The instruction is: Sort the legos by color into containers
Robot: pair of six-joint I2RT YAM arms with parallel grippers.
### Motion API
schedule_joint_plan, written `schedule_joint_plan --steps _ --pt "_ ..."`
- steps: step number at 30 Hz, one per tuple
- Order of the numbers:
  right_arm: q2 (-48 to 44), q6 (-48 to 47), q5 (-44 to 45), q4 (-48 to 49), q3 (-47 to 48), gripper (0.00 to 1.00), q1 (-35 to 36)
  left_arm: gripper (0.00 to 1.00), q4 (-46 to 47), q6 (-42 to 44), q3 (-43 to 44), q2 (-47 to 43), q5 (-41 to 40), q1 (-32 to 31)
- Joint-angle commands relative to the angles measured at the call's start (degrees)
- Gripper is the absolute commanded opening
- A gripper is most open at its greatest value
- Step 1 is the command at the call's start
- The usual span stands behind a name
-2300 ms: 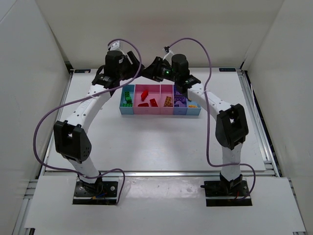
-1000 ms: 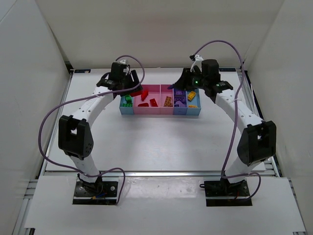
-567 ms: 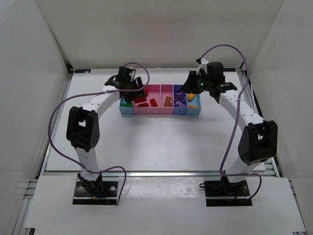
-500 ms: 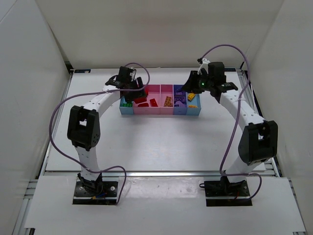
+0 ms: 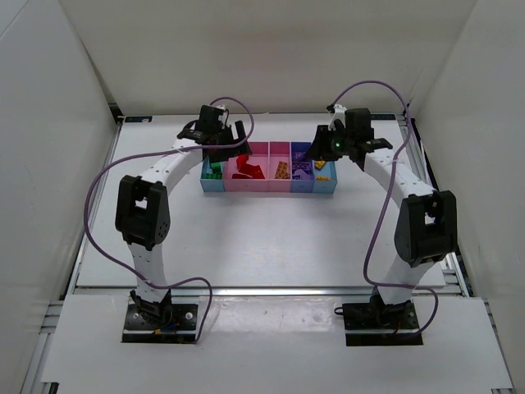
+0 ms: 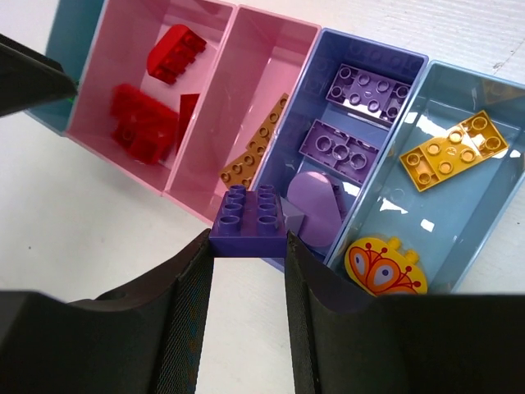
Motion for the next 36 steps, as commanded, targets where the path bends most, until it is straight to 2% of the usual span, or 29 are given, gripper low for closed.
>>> schedule_joint_plan --steps 1,13,20,21,29,30,36 --pt "0.77 -2.47 0.46 0.03 1.62 0.0 -0.13 0.98 1.66 1.84 2.86 -0.36 1.13 -0.36" --pt "3.59 -7.84 4.69 0.03 3.2 0.0 1.36 0.99 3.86 6.93 4.35 -5.9 -0.01 -0.88" --pt "5.96 -8.54 4.69 1.08 3.9 0.02 2.5 1.0 4.21 8.0 1.55 -8.27 -0.89 -0.88" --pt "6.57 -8.45 5.38 1.17 4.25 0.09 2.77 0.99 4.21 8.0 1.11 -8.71 -0.89 -0.88" --pt "9.83 -8.28 7.76 1.52 6.89 0.29 2.94 0.99 4.21 9.49 -1.62 -10.47 -4.4 -0.88" --pt "10.18 -8.28 7.94 1.78 7.06 0.38 2.94 0.99 3.95 9.58 -1.8 -10.47 -4.58 -0.88" --pt "10.27 -8.45 7.68 2.57 6.63 0.59 3.03 0.99 4.21 10.45 -2.76 -11.0 -5.99 -0.79"
